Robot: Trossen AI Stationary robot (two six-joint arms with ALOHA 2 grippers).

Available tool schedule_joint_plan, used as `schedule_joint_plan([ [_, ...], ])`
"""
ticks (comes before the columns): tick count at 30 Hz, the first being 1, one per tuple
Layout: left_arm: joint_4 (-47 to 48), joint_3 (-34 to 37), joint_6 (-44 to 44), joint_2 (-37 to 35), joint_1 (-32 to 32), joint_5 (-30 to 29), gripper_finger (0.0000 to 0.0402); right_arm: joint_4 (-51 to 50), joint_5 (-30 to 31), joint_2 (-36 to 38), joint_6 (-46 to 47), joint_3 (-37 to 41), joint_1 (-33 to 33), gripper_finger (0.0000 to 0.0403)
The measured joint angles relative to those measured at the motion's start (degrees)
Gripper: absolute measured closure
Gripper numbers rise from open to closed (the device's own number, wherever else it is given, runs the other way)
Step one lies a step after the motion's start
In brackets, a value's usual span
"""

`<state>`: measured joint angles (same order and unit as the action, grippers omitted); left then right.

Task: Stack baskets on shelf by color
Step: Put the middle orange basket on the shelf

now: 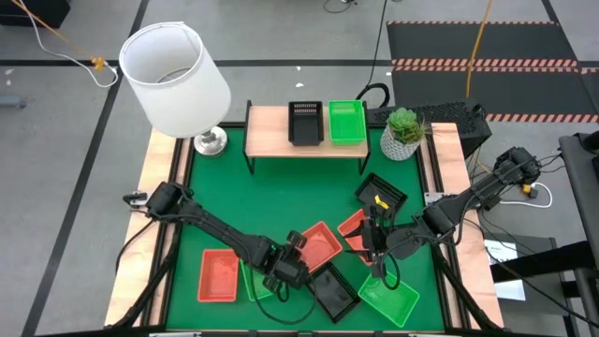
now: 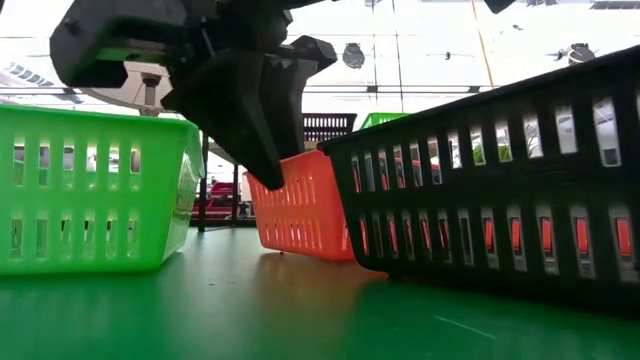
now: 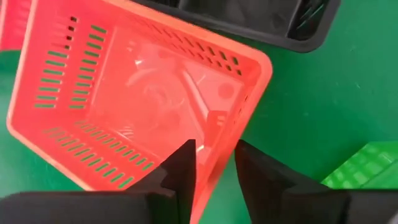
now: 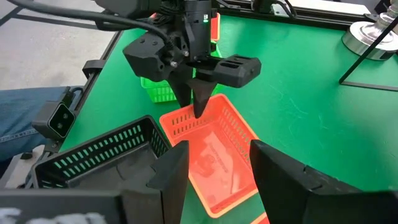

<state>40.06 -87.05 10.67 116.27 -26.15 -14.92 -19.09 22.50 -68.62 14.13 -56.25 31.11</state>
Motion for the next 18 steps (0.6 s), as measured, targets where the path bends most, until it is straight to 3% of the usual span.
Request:
schedule_joint_plan([
  [8, 0.0, 0.0, 3.4, 0.0, 0.2, 0.4, 0.0386, 0.0, 0.0, 0.0, -0.3, 0.0, 0.0, 0.0236],
  [18, 1.3, -2.1, 2.9, -0.1, 0.1, -1.2, 0.0383, -0.1, -0.1, 0.0, -0.5, 0.0, 0.0, 0.0236],
])
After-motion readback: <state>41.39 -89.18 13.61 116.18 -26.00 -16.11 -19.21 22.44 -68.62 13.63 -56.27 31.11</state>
